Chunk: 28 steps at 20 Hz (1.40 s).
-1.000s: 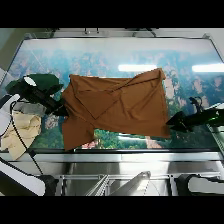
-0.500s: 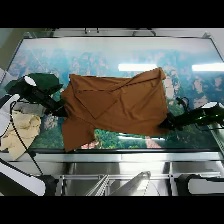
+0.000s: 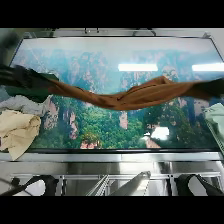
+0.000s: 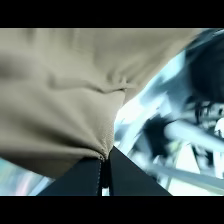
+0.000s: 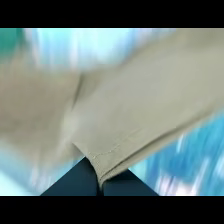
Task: Fold the shirts.
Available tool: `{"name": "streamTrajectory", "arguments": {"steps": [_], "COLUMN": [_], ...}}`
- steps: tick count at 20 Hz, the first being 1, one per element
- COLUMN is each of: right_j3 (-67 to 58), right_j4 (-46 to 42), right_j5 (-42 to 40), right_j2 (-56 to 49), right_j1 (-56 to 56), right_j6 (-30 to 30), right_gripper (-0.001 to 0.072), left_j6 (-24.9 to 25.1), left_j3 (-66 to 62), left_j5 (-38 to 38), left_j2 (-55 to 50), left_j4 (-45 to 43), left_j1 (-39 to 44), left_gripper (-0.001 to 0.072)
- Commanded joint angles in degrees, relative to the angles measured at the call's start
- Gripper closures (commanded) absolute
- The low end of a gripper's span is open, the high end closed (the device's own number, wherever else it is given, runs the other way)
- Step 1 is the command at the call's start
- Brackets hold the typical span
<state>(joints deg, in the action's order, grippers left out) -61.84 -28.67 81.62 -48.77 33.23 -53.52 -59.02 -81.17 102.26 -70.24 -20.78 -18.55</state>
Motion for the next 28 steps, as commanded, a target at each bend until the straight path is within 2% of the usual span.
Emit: {"name": "streamTrajectory", "arguments": {"steps": [1, 3, 5, 7, 8, 10, 12, 15, 17, 20, 22, 25, 28], "right_j3": [-9.33, -15.04, -21.46, -25.18, -25.03, -24.41, -22.12, -15.58, -11.15, -9.18, -9.53, -11.04, -13.18], "right_j4": [9.94, 10.64, 5.99, 1.03, 0.81, 1.79, 2.03, -1.68, -4.72, -4.87, -2.29, -1.11, -1.07], "right_j5": [-9.64, -15.58, -19.15, -18.29, -16.39, -9.2, -5.27, -6.86, -11.43, -12.33, -12.17, -11.69, -12.31], "right_j2": [13.51, 16.17, 16.5, 14.62, 13.03, 8.02, 1.64, -4.85, -9.25, -14.03, -13.18, -6.19, 4.11], "right_j1": [7.89, 8.52, 8.5, 7.69, 6.58, 3.78, -1.01, -7.3, -10.12, -11.21, -11.19, -10.86, -10.84], "right_j6": [-0.46, -0.9, -1.09, -4.39, -5.16, -5.25, -5.22, -4.83, -4.76, -2.6, -0.96, -0.46, -0.52], "right_gripper": [0.0697, 0.0697, 0.0697, 0.0697, 0.0697, 0.0697, 0.0698, 0.0698, 0.0699, 0.0699, 0.07, 0.0699, 0.0699], "left_j6": [6.05, 5.73, 3.61, 1.03, -0.13, -2.23, -3.17, -0.26, 2.56, 6.49, 6.49, 4.37, 1.4], "left_j3": [-5.11, -11.08, -15.89, -18.53, -18.14, -14.73, -9.86, -2.97, 0.02, -0.35, -3.93, -11.06, -18.71], "left_j5": [-1.25, -6.75, -7.08, -6.4, -6.51, -5.73, -4.39, -7.13, -13.86, -16.81, -13.31, -5.88, -2.8], "left_j2": [16.63, 22.49, 24.65, 23.15, 21.75, 17.73, 12.79, 5.46, -0.02, -6.64, -8.02, -4.31, 4.24], "left_j4": [23.34, 30.42, 38.01, 38.82, 38.71, 35.39, 25.77, 10.51, 5.64, 7.04, 9.84, 15.34, 19.78], "left_j1": [-7.56, -18.6, -33.62, -41.4, -40.83, -33.57, -23.28, -9.64, -3.43, 0.11, 0.55, 0.46, 0.09], "left_gripper": [0.0681, 0.0679, 0.0678, 0.0678, 0.0678, 0.0678, 0.0678, 0.0682, 0.0682, 0.0683, 0.0684, 0.0684, 0.0682]}}
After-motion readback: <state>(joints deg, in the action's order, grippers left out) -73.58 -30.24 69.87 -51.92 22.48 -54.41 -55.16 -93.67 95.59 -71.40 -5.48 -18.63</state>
